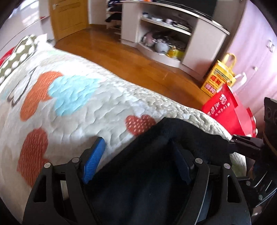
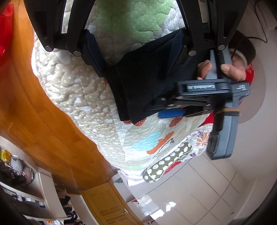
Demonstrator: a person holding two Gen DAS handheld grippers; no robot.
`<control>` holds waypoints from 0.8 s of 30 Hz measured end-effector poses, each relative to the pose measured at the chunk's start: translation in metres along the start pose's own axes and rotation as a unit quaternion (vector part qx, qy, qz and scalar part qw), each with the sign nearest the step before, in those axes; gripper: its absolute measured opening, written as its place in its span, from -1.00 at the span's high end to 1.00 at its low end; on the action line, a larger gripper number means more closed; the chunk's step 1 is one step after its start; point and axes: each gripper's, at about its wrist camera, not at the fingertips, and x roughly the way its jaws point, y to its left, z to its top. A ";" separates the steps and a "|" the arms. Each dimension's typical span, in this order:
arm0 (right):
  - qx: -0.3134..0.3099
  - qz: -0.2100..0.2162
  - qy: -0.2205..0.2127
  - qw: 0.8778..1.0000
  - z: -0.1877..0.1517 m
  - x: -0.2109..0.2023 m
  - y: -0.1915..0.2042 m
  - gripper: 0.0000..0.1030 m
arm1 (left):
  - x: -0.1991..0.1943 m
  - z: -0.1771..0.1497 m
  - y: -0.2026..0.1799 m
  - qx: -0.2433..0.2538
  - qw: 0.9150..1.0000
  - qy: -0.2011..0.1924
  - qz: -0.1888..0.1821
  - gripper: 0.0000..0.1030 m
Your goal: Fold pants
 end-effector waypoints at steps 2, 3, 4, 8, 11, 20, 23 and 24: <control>0.000 0.005 -0.003 1.000 0.000 0.003 -0.002 0.15 | 0.003 0.002 0.002 0.004 1.000 0.000 -0.014 -0.34; 0.000 0.008 -0.003 1.000 0.000 0.003 -0.002 0.23 | 0.004 0.001 0.000 0.011 1.000 -0.002 -0.023 -0.14; 0.000 0.013 -0.005 1.000 -0.001 0.004 -0.002 0.34 | 0.003 0.001 -0.002 0.020 0.999 -0.006 -0.029 0.14; -0.016 0.024 -0.020 0.999 0.001 0.001 0.009 0.59 | 0.000 -0.003 -0.009 0.022 0.998 -0.019 -0.056 0.60; -0.025 0.028 -0.030 0.999 0.005 -0.005 0.017 0.61 | -0.013 -0.006 -0.001 -0.004 0.997 -0.037 -0.075 0.72; -0.114 0.078 -0.067 0.988 0.016 -0.039 0.101 0.62 | -0.124 -0.037 0.017 -0.024 0.988 -0.142 -0.055 0.73; -0.159 0.103 -0.062 0.980 0.009 -0.038 0.145 0.62 | -0.162 -0.072 0.039 -0.067 0.983 -0.168 -0.043 0.73; -0.171 0.111 -0.057 0.977 0.005 -0.034 0.158 0.62 | -0.170 -0.083 0.046 -0.084 0.981 -0.171 -0.041 0.71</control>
